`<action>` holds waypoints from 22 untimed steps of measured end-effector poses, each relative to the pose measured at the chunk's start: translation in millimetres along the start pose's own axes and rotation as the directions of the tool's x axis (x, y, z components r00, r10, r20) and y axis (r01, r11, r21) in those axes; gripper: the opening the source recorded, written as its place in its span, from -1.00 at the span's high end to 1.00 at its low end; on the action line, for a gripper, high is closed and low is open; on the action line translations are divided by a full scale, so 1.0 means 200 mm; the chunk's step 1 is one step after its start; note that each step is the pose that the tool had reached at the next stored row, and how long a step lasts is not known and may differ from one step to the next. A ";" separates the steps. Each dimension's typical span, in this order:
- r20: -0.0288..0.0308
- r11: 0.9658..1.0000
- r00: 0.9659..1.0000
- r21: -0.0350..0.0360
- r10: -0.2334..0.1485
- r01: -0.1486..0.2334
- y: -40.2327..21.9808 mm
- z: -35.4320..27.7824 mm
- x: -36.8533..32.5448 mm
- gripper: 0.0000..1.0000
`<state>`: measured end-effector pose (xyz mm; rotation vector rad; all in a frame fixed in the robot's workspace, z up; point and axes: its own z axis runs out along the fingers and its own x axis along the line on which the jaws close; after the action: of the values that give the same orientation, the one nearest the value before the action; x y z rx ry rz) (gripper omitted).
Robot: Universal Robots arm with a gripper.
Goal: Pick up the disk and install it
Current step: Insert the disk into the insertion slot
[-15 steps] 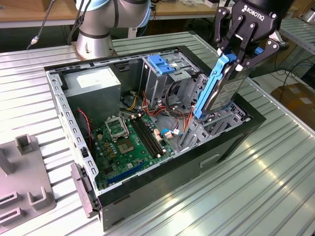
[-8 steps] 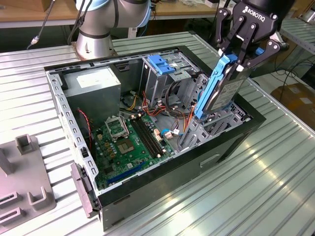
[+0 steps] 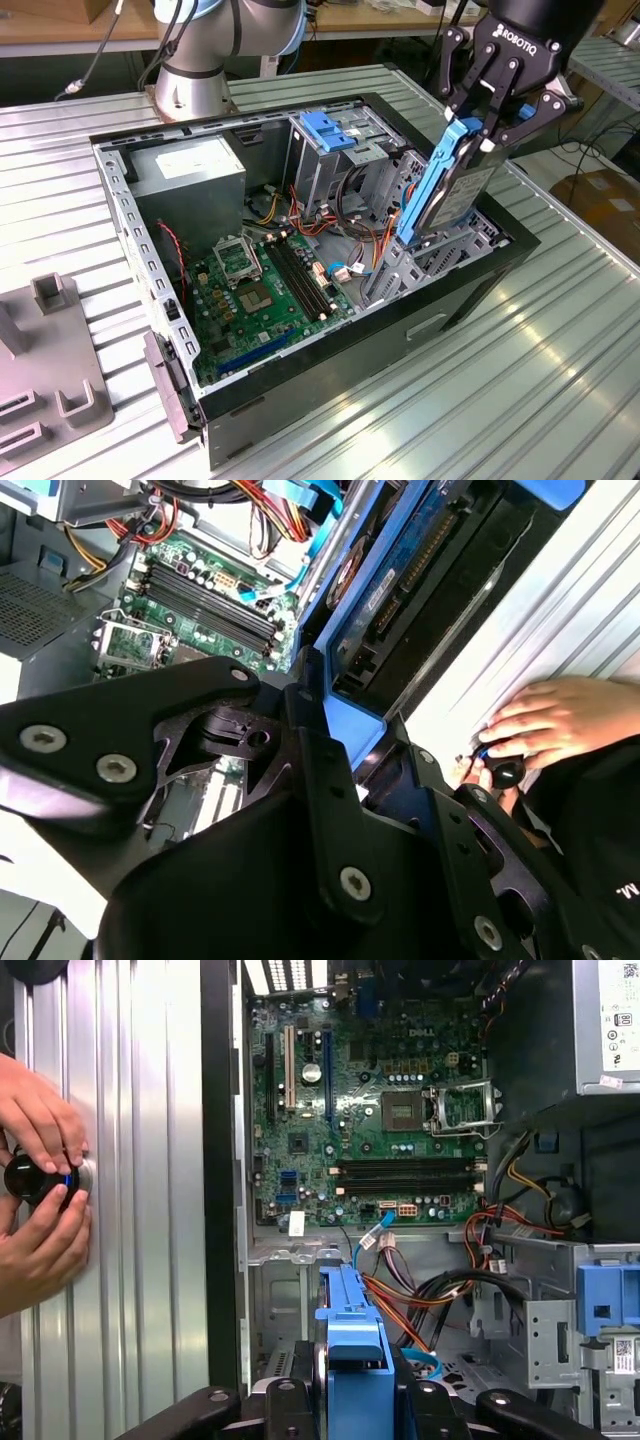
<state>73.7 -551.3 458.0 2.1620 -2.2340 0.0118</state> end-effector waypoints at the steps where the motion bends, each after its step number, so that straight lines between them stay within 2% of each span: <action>1: 0.000 1.000 1.000 0.000 0.003 -0.003 0.000 0.003 0.000 0.25; 16: 0.000 1.000 1.000 0.000 0.007 -0.007 -0.002 0.049 0.015 0.25; 22: 0.000 1.000 1.000 0.000 0.007 -0.007 -0.002 0.091 0.017 0.25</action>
<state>73.8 -555.1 440.0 2.1535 -2.2418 0.0120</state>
